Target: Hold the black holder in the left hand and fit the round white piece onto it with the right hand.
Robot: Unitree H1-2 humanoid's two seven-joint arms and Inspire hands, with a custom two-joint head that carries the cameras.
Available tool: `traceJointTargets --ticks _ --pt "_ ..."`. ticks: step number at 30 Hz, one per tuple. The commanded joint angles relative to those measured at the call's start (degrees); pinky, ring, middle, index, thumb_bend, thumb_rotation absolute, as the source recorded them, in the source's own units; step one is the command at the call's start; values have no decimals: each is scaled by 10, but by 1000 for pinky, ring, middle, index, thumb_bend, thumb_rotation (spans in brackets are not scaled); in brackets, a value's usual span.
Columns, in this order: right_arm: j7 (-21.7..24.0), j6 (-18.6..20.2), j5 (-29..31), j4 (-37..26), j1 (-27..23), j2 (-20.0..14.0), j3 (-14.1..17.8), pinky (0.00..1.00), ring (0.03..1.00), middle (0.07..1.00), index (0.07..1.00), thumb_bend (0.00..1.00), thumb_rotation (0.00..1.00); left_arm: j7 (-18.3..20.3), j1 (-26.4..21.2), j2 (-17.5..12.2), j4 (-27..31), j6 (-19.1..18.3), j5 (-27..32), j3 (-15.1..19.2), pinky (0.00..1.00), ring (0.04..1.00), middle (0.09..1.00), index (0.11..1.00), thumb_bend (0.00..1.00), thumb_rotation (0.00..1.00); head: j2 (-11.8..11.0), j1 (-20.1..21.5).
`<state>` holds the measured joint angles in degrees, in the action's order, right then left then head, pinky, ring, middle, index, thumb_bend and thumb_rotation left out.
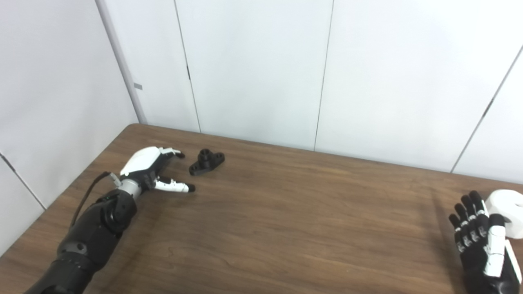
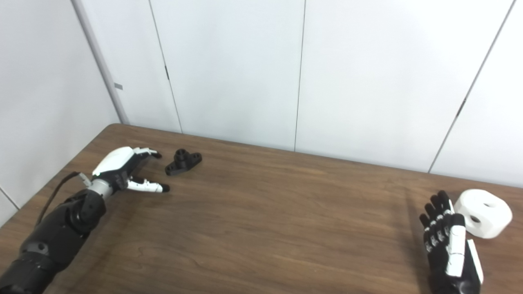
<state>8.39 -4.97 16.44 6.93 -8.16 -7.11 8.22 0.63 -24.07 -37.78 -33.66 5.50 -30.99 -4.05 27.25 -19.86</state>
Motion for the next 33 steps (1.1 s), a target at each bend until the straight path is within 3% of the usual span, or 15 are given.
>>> traceJointTargets --ticks 1,5,15,33 --pt "5 -5 7 11 28 4 3 1000 1000 1000 1000 399 1000 -11 -32 -31 4 12 -4 -1 1000 961 915 820 998 429 1 0" --pt "3 -4 5 6 29 4 3 1000 1000 1000 1000 407 1000 -8 -39 -29 -7 7 -3 -10 1000 961 914 814 994 403 -1 -10" --pt "3 3 7 -17 39 2 4 1000 1000 1000 1000 359 1000 -8 -50 -32 -18 7 -7 -28 1000 959 914 825 1000 447 1 -15" --pt "-4 9 6 -38 43 15 -1 1000 1000 1000 1000 419 1000 -11 -83 -15 -70 16 -4 -55 999 959 911 818 992 439 1 1"
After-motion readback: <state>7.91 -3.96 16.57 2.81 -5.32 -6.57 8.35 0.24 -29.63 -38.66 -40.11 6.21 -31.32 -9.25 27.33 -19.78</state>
